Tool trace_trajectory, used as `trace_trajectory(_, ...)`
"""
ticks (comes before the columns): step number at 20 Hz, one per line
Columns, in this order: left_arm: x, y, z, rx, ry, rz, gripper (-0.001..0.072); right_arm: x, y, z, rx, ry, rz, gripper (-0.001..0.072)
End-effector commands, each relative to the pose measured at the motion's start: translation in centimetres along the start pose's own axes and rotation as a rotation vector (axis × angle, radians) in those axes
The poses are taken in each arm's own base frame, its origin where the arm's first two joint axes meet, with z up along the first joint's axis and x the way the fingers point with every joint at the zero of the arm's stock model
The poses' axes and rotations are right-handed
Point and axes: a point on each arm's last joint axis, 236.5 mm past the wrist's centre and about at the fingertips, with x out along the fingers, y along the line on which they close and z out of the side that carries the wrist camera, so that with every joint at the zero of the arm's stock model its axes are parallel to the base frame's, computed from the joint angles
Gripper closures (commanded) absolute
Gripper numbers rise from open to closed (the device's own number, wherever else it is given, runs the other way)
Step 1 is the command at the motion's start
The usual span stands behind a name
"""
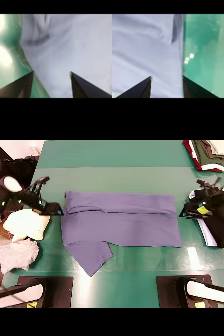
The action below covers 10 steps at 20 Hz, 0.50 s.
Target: Fold the shirts.
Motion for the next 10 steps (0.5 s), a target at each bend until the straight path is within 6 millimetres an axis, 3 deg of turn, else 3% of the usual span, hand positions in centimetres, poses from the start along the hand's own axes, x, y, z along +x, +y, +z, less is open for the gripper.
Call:
trace_trajectory(1,0.8,-1.7,-7.1,-0.122,0.059,-0.056,0.0173,-2.0,2.3,-1.9,0.040,-0.084,0.197,0.0284)
trace_trajectory(3,2.3,-2.8,-11.9,-0.203,0.111,-0.099,0.0173,-2.3,2.7,-2.2,0.062,-0.114,0.240,0.0284)
trace_trajectory(5,3.3,-4.0,-14.9,-0.244,0.136,-0.150,0.0173,-2.1,2.6,-2.6,0.063,-0.121,0.235,0.0284)
trace_trajectory(7,4.1,-5.0,-16.7,-0.280,0.163,-0.197,0.0173,-2.2,2.6,-2.6,0.061,-0.122,0.237,0.0284)
trace_trajectory(10,5.2,-4.7,-17.9,-0.307,0.181,-0.194,0.0173,-2.2,2.6,-2.6,0.060,-0.121,0.236,0.0284)
